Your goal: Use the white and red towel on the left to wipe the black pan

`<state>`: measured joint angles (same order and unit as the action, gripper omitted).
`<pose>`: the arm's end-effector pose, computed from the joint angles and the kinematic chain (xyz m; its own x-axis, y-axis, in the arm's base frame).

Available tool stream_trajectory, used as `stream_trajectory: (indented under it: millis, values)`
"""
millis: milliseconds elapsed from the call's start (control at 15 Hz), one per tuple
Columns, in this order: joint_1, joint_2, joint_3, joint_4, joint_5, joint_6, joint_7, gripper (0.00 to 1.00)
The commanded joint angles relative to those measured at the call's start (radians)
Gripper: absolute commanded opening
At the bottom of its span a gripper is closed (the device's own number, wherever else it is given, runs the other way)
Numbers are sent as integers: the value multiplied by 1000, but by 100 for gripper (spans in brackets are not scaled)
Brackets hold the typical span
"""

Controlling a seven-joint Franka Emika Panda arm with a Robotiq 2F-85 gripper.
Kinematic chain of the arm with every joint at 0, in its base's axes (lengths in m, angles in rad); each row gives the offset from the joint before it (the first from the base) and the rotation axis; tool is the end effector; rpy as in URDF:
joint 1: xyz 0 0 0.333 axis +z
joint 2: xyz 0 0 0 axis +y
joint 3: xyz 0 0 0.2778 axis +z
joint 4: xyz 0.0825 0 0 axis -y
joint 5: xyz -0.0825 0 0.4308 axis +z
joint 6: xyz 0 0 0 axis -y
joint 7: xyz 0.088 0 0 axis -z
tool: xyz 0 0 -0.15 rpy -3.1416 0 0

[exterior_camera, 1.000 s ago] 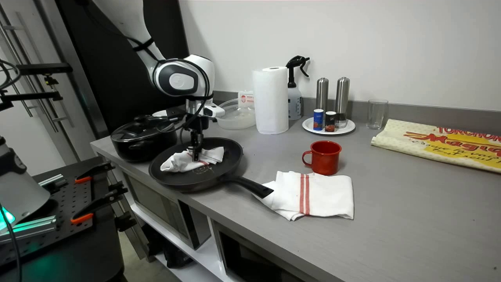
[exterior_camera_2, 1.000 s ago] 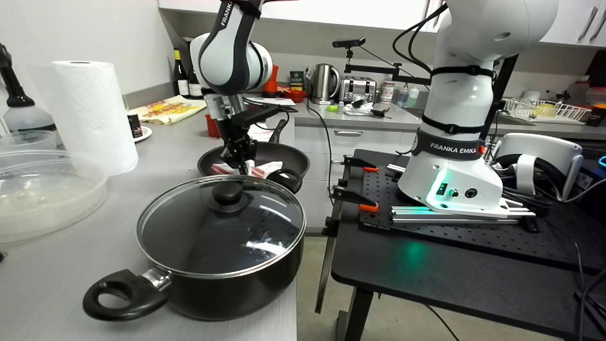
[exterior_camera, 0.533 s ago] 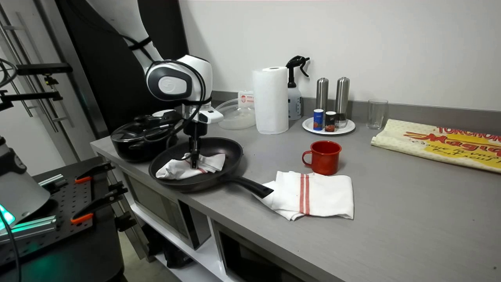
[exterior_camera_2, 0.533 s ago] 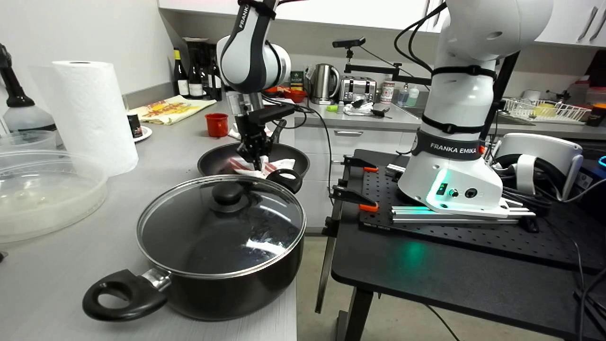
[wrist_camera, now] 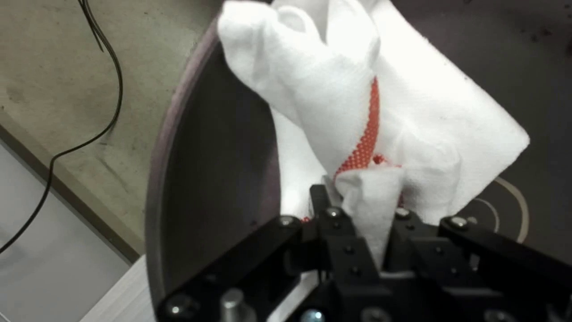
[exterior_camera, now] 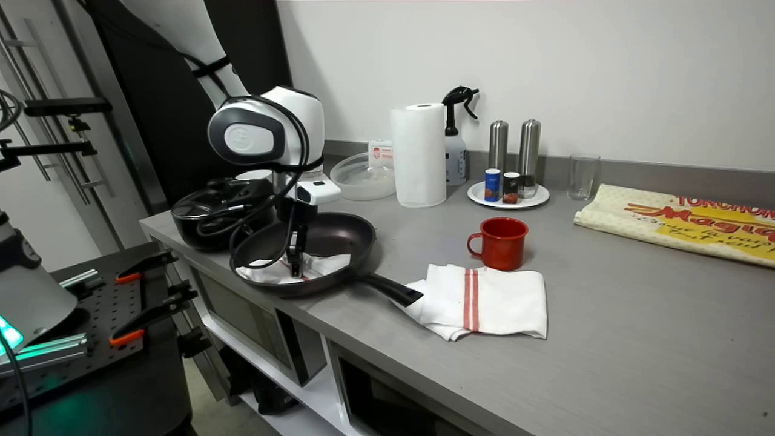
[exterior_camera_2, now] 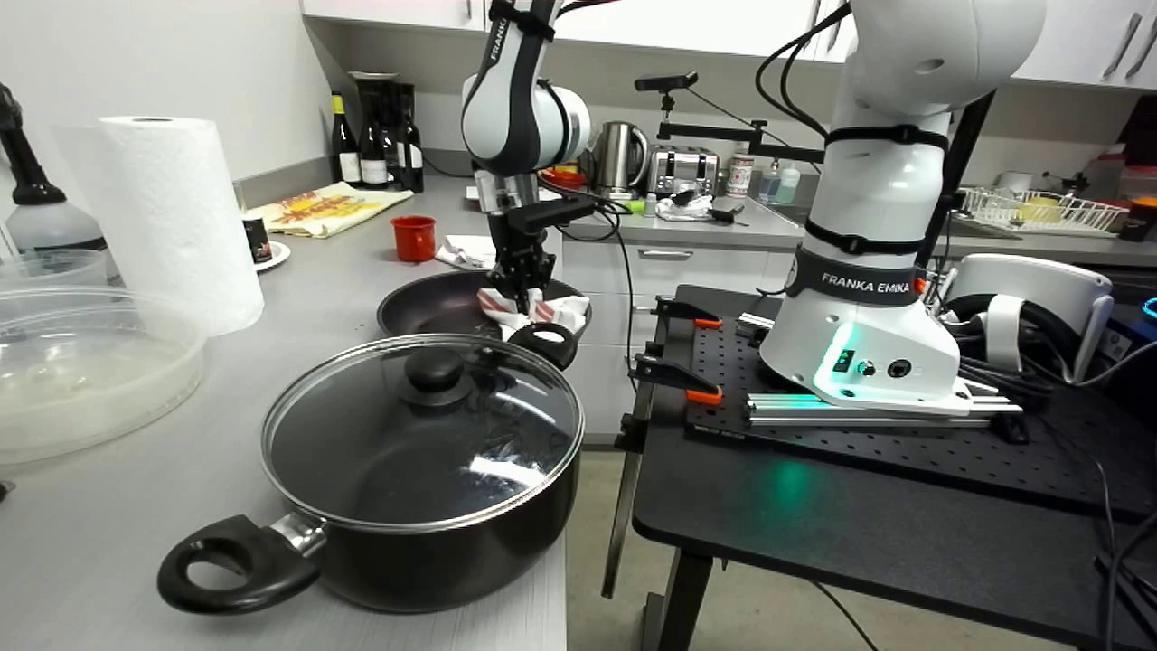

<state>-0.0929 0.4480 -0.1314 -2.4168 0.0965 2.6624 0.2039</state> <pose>0.4347 -0.1140 -0.0067 0.8543 -0.4863 -0.1836 -0.4824 -0.8733 0.0685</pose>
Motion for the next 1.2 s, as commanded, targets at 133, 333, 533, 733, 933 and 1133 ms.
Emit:
stream_trajectory:
  millis: [133,333,533,733,933,1133]
  values:
    - [17,-8,-51,-62,-6,82,63,4]
    - [53,-11,-74,-71,-27,104,108,4]
    - [121,2,-107,-65,-77,114,170,4]
    - [206,26,-143,-45,-151,111,239,4]
    - [291,40,-177,-24,-227,101,307,4]
    - [348,46,-192,-3,-276,92,351,4]
